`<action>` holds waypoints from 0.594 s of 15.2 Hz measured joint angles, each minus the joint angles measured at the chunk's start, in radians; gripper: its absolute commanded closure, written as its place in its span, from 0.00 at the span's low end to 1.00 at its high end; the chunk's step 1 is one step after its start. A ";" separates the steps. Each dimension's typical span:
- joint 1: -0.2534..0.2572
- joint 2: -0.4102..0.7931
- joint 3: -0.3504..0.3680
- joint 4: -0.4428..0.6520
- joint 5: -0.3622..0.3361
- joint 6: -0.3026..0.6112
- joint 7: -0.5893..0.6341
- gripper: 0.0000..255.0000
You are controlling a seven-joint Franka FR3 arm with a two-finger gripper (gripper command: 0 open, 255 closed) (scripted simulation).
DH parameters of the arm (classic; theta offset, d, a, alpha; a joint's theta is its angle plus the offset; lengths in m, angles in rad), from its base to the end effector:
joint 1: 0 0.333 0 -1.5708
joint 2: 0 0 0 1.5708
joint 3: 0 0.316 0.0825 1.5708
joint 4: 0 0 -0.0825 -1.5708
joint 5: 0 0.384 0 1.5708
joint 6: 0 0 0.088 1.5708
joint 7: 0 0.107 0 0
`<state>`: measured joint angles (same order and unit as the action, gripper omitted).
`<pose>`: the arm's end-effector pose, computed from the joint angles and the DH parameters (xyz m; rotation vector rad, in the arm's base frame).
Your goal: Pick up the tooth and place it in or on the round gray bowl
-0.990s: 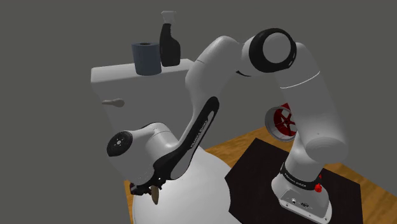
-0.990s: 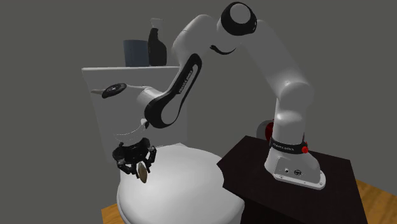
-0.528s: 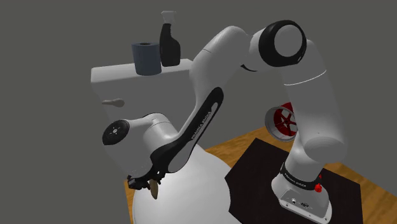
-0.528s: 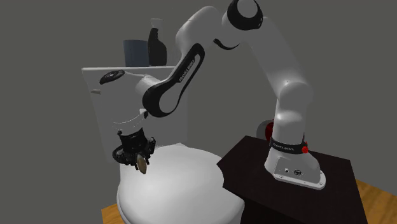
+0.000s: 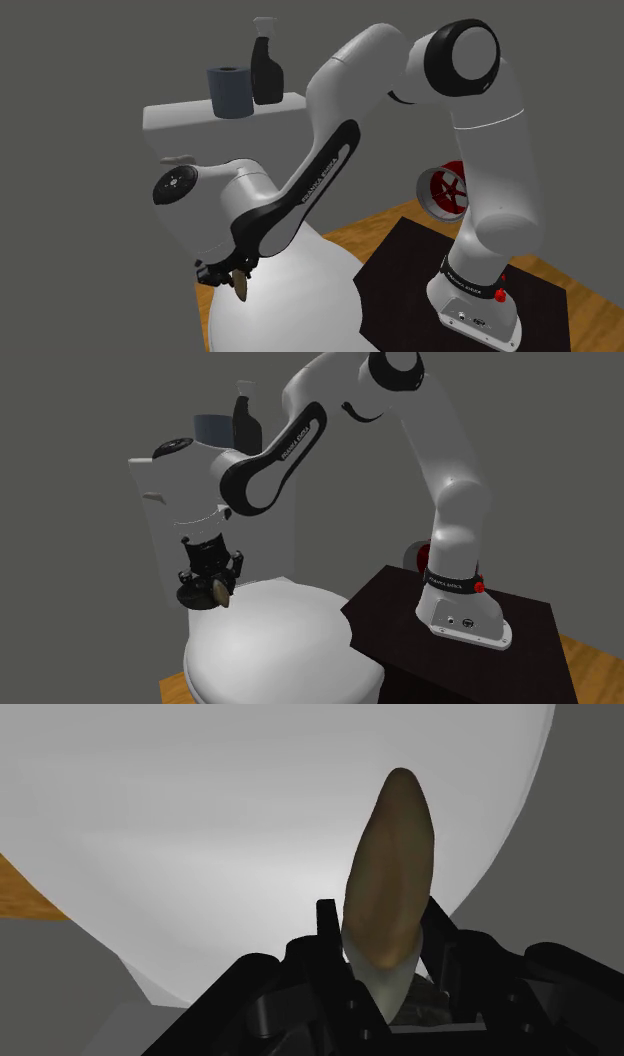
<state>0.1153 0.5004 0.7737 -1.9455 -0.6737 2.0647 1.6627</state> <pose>0.4142 0.4284 0.2715 2.8430 -0.5943 0.2132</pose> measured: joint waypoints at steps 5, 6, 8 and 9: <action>-0.021 -0.046 0.028 0.009 0.043 -0.038 -0.034 1.00; -0.024 -0.055 0.033 0.009 0.051 -0.044 -0.039 1.00; -0.031 -0.072 0.042 0.016 0.067 -0.061 -0.052 1.00; -0.031 -0.078 0.047 0.023 0.075 -0.071 -0.057 1.00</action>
<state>0.0839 0.4221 0.8208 -1.9228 -0.5985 1.9936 1.6060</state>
